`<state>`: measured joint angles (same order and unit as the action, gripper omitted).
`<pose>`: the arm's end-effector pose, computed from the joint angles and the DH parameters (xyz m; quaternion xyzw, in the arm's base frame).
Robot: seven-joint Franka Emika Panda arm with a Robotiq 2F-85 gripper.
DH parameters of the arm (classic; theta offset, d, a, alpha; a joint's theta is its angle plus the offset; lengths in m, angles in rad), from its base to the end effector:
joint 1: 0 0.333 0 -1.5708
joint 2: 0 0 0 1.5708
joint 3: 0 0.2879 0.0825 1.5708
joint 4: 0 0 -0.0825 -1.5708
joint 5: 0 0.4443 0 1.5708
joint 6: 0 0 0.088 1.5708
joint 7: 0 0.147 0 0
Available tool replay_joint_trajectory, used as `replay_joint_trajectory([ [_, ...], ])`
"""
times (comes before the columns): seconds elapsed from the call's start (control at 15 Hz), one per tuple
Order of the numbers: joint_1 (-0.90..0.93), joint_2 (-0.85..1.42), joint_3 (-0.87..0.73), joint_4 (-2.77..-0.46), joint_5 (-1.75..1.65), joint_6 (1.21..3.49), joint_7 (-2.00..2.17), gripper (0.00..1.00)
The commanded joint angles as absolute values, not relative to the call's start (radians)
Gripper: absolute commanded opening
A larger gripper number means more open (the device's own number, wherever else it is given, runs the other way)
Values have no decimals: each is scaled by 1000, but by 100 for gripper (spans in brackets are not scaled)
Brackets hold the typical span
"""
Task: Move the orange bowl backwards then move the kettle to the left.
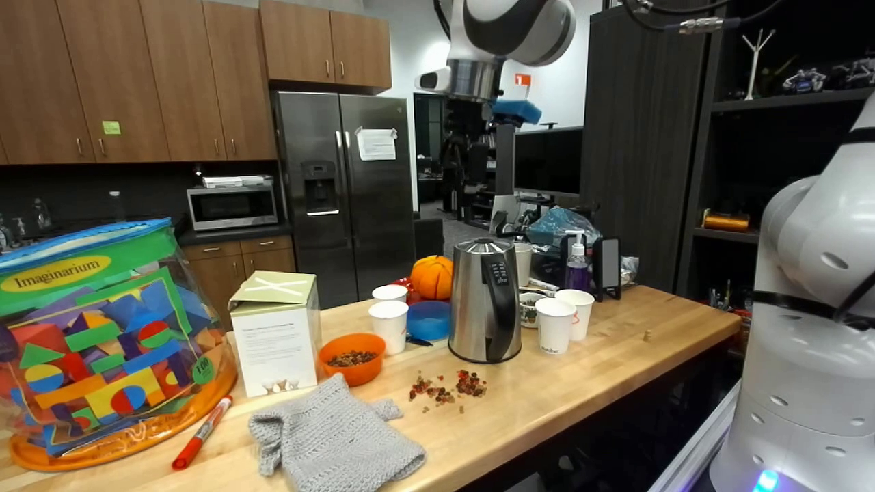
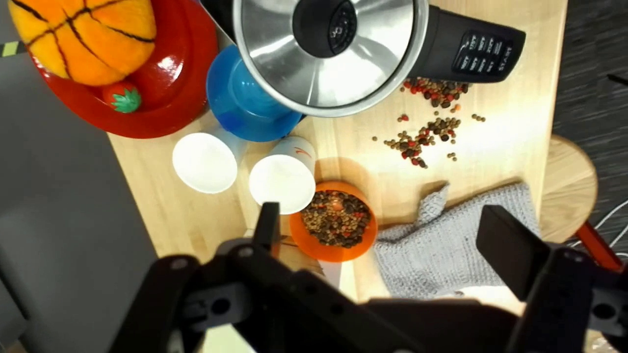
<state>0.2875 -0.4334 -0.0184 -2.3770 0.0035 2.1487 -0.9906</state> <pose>0.4953 0.1371 0.4179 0.8041 0.5856 0.0977 0.0310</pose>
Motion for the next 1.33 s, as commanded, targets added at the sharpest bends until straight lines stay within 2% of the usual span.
replay_joint_trajectory([
  [0.0, 302, -397, 5, -2396, 19, 2115, -1093, 100],
  [0.53, 294, -320, 105, -2401, -18, 2137, -1087, 100],
  [0.93, 285, -242, 172, -2393, -132, 2270, -949, 100],
  [1.27, 307, -171, 203, -2354, -110, 2224, -951, 100],
])
